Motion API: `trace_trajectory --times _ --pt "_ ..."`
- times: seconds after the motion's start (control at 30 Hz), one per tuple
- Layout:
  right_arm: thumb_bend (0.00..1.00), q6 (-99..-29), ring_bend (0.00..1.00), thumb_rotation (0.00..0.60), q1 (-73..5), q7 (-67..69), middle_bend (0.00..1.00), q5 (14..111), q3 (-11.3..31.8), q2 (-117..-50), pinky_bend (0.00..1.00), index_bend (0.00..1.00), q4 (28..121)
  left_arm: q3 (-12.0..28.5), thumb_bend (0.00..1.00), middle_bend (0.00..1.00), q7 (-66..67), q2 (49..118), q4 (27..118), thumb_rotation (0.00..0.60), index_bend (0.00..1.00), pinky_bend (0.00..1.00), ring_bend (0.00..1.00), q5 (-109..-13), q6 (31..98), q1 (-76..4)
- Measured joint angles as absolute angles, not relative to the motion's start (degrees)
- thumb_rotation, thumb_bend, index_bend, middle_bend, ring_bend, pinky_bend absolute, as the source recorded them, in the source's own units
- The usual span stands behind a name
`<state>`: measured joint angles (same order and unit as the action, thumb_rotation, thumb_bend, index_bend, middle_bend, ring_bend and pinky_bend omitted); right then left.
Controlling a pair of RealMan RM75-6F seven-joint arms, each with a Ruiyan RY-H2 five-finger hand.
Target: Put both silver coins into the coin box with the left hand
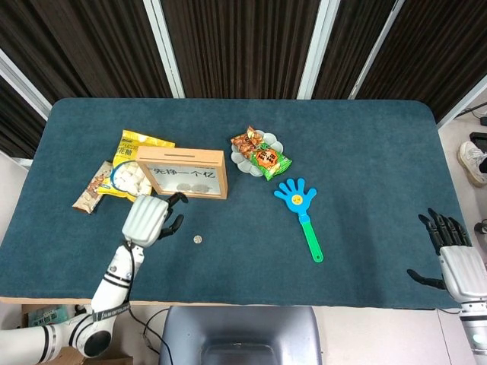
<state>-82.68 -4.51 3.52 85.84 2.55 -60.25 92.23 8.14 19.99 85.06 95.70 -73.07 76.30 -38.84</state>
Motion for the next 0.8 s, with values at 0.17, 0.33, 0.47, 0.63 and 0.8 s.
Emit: trace_trajectory --times 0.17,0.33,0.47,0.63,0.8 --pt "0.15 -83.0 0.00 0.600 -4.1 4.4 0.00 85.4 2.7 -60.0 0.00 0.00 92.1 4.4 0.37 1.00 15.6 87.1 94.3 0.600 0.43 1.00 1.00 -76.3 77.4 -35.9" --pt "0.15 -82.1 0.00 0.600 -4.2 4.7 0.00 84.4 2.9 -60.0 0.00 0.00 91.9 1.2 0.38 1.00 12.1 91.4 87.9 0.600 0.42 1.00 1.00 -78.1 77.3 -33.4" --pt "0.15 -82.2 0.00 0.600 -4.2 4.8 0.00 84.7 2.8 -60.0 0.00 0.00 91.9 -0.3 0.38 1.00 9.1 96.1 81.4 0.600 0.42 1.00 1.00 -78.2 75.7 -31.5" --pt "0.15 -82.2 0.00 0.600 -4.1 6.1 0.00 84.9 2.7 -59.5 0.00 0.00 91.9 -0.5 0.38 1.00 7.4 101.2 74.0 0.600 0.42 1.00 1.00 -77.8 73.7 -30.3" --pt "0.15 -82.2 0.00 0.600 -4.0 7.1 0.00 85.0 2.7 -59.1 0.00 0.00 91.6 0.7 0.41 1.00 6.9 106.5 66.9 0.600 0.42 1.00 1.00 -77.6 72.1 -29.9"
